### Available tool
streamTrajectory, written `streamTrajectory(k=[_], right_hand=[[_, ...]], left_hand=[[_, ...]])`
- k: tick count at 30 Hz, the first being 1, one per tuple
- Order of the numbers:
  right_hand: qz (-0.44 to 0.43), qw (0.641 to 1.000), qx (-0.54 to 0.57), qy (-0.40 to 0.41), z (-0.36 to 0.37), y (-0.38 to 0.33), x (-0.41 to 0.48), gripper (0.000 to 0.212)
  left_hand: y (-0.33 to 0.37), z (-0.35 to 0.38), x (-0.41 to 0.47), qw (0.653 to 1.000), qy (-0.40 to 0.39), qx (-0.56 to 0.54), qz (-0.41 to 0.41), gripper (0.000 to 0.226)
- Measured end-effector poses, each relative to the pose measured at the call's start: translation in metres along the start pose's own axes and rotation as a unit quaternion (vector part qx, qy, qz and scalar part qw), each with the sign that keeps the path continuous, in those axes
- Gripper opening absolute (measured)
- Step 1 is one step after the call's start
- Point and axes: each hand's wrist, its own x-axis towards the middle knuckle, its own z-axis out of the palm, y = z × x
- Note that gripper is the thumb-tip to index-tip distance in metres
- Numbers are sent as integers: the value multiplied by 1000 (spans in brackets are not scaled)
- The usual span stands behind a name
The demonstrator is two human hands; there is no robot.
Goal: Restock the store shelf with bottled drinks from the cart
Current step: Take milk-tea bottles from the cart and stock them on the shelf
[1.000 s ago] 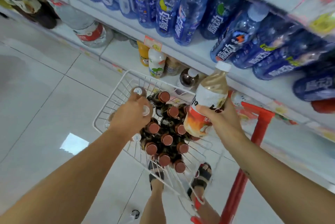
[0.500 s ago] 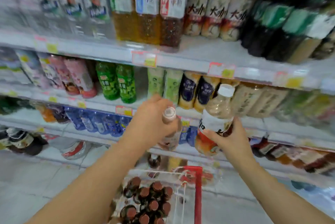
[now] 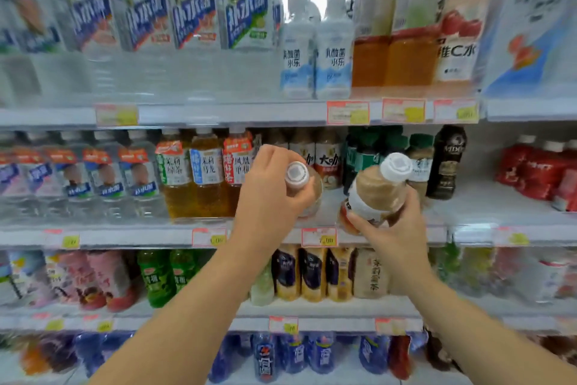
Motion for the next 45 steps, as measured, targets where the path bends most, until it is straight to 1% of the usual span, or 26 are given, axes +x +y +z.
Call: streamTrajectory(k=[2,5,9,13,16,19,23,26,29,32,34,36,39,41,42,43,45], right_hand=[[1,1000,-9,6,8,3,12,75],[-3,1000,-12,10,22,12,26,76],[8,1000,-13,-4,41,24,47,75],[26,999,-24,-22,57,36,63,74],[44,997,-55,-11,68,46,70,75],[59,994,-94,10,77,55,78,77],[73,988,-132,0,82,65,95,76],[64,987,-144,-17,84,67,101,77],[54,986,-150,-47,83,69,97,86],[50,984,-160,-56,78,70,86,90],[47,982,-177,-41,75,69,76,86],[7,978,-207,-24,73,68,65,72],[-56,958,-276,-47,69,72,56,51],[-59,947,-307,-74,67,74,54,43],[-61,942,-319,-81,65,75,55,40],[-65,938,-330,-87,64,75,56,39],[-64,931,-343,-105,61,76,60,40]], left_hand=[[-8,10,7,1000,7,10,5,25],[-22,24,13,1000,21,19,-10,24],[-39,38,27,999,24,19,-23,22],[-52,49,43,999,11,15,-38,20],[-63,56,54,998,-9,4,-60,22],[-73,62,67,996,-15,-24,-82,22],[-80,73,79,990,10,-80,-120,24],[-82,82,84,972,31,-164,-168,25],[-84,93,88,949,58,-236,-204,23],[-89,106,93,943,60,-249,-210,26],[-93,114,99,947,49,-245,-201,22],[-98,120,105,946,37,-244,-211,21],[-104,123,112,949,10,-223,-224,28],[-106,123,109,950,-9,-222,-220,32],[-107,122,104,950,-18,-224,-216,38],[-109,122,95,952,-26,-216,-214,51],[-115,125,72,958,-59,-166,-228,83]])
